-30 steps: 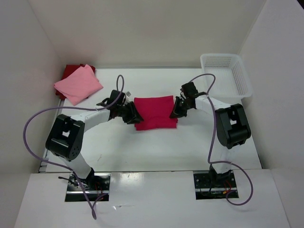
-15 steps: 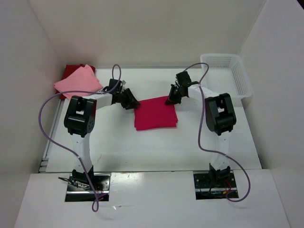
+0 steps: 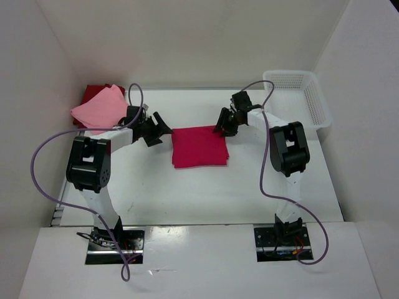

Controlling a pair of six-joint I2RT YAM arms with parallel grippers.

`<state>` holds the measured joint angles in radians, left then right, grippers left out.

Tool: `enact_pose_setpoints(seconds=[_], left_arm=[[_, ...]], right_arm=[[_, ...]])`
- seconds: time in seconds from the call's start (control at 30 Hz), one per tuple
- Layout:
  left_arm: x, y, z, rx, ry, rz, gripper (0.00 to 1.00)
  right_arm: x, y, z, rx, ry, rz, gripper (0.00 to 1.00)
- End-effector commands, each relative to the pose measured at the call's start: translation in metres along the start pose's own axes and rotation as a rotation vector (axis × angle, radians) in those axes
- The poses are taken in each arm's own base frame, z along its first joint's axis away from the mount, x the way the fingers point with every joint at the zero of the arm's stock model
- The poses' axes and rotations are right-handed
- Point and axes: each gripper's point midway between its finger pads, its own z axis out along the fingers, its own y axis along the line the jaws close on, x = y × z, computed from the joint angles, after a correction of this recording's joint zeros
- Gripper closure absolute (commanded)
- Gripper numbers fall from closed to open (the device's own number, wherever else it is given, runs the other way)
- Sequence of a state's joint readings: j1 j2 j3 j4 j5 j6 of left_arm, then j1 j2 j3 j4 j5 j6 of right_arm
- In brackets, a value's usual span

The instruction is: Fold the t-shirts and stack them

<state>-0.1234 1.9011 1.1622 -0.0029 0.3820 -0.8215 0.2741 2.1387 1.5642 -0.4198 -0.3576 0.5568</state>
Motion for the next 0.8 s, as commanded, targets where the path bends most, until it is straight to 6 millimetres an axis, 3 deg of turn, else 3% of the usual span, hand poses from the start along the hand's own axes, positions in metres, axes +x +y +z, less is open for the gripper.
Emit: enact_pose_setpoints(seconds=[0.0, 0.13, 0.17, 0.23, 0.3, 0.33, 0.43, 0.47, 0.6, 0.67, 0.73, 0.77], left_arm=[[-0.006, -0.005, -0.014, 0.005, -0.054, 0.075, 0.16], [0.024, -0.001, -0.01, 0.012, 0.032, 0.124, 0.16], [0.039, 0.004, -0.003, -0.005, 0.077, 0.146, 0.17], [0.043, 0.003, 0.004, -0.002, 0.103, 0.155, 0.17], [0.06, 0.006, 0.016, 0.005, 0.162, 0.163, 0.19], [0.066, 0.017, 0.023, -0.015, 0.186, 0.149, 0.19], [0.074, 0.009, 0.037, 0.016, 0.224, 0.16, 0.26], [0.085, 0.011, 0.044, 0.026, 0.266, 0.157, 0.28], [0.09, -0.01, 0.06, 0.088, 0.266, 0.156, 0.47], [0.077, -0.035, 0.066, 0.14, 0.235, 0.142, 0.65], [0.068, -0.055, 0.071, 0.173, 0.228, 0.143, 0.74], [0.044, -0.088, 0.068, 0.237, 0.181, 0.167, 0.79]], right_arm=[[-0.026, 0.044, -0.058, -0.097, -0.101, -0.089, 0.48], [-0.023, 0.052, -0.081, -0.115, -0.13, -0.111, 0.44], [-0.023, 0.052, -0.092, -0.116, -0.142, -0.107, 0.44], [-0.019, 0.056, -0.102, -0.131, -0.147, -0.114, 0.43], [-0.018, 0.057, -0.117, -0.139, -0.17, -0.115, 0.43], [-0.016, 0.059, -0.121, -0.152, -0.17, -0.12, 0.43], [-0.014, 0.055, -0.139, -0.16, -0.192, -0.102, 0.43], [-0.008, 0.052, -0.139, -0.156, -0.183, -0.087, 0.42], [-0.003, 0.039, -0.151, -0.156, -0.202, -0.048, 0.42], [-0.001, 0.027, -0.152, -0.14, -0.202, -0.026, 0.42], [0.001, 0.024, -0.154, -0.153, -0.199, -0.019, 0.42], [0.0, 0.018, -0.157, -0.146, -0.206, -0.007, 0.42]])
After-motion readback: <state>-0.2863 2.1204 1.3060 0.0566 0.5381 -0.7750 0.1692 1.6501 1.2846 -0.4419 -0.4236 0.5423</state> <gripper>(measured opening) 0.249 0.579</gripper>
